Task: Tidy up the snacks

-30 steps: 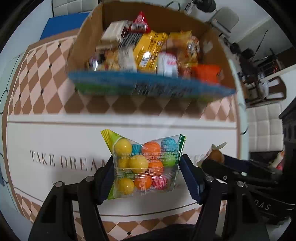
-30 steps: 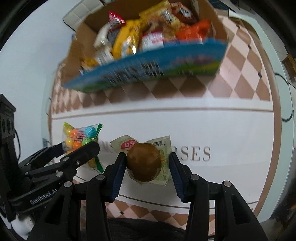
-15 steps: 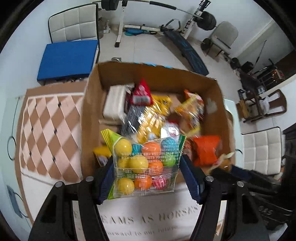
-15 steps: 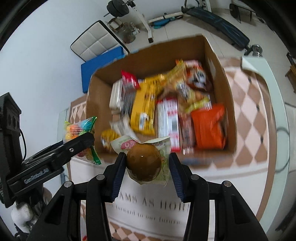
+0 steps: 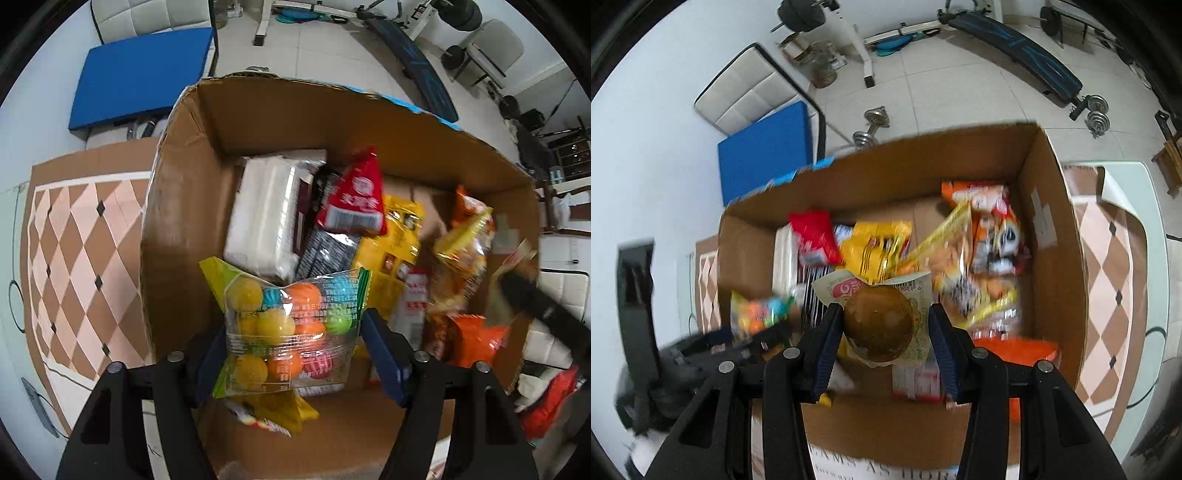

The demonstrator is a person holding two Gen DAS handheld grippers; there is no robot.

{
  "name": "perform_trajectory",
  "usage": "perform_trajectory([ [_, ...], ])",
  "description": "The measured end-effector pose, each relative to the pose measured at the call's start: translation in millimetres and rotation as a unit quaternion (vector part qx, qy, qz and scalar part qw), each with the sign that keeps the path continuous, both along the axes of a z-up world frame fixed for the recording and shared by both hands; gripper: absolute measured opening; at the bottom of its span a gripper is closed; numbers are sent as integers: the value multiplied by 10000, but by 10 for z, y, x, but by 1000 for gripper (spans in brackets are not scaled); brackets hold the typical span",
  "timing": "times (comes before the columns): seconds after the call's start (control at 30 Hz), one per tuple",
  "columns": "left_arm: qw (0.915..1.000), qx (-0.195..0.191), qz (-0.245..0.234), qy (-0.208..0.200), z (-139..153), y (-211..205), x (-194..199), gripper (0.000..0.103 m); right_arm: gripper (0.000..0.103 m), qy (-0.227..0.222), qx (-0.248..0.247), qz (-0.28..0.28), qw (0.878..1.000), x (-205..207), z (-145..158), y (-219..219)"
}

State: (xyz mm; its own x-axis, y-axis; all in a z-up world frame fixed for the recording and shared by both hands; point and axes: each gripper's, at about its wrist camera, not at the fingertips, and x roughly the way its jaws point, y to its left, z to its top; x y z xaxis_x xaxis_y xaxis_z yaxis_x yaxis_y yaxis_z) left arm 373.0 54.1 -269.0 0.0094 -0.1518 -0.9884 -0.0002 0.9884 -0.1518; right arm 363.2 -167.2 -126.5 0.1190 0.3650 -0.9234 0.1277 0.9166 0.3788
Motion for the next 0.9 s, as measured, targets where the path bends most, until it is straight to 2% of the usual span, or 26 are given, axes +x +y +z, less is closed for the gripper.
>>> perform_trajectory([
  [0.03,10000,59,5,-18,-10,2,11,78,52,5,0,-3,10000,60,-8,0],
  [0.1,9999,119,27,-96,-9,10,37,95,52,15,-27,-38,10000,175,-22,-4],
  [0.13,9999,90,60,-106,-3,19,48,96,54,33,-36,-44,10000,238,-39,-4],
  [0.17,9998,43,106,-131,13,26,58,96,68,54,-61,-36,10000,264,-44,-4],
  [0.23,9997,-21,143,-215,41,44,83,96,87,16,-174,-44,9998,311,-35,-8],
  [0.33,9992,-95,145,-352,110,38,84,97,87,6,-279,-32,9996,301,-16,-25],
  [0.5,9984,37,100,-551,233,6,54,97,89,6,-533,-18,9986,162,11,-105],
  [0.9,9963,139,-45,-849,515,-86,-269,97,95,-215,-1183,310,9923,-529,160,-145],
])
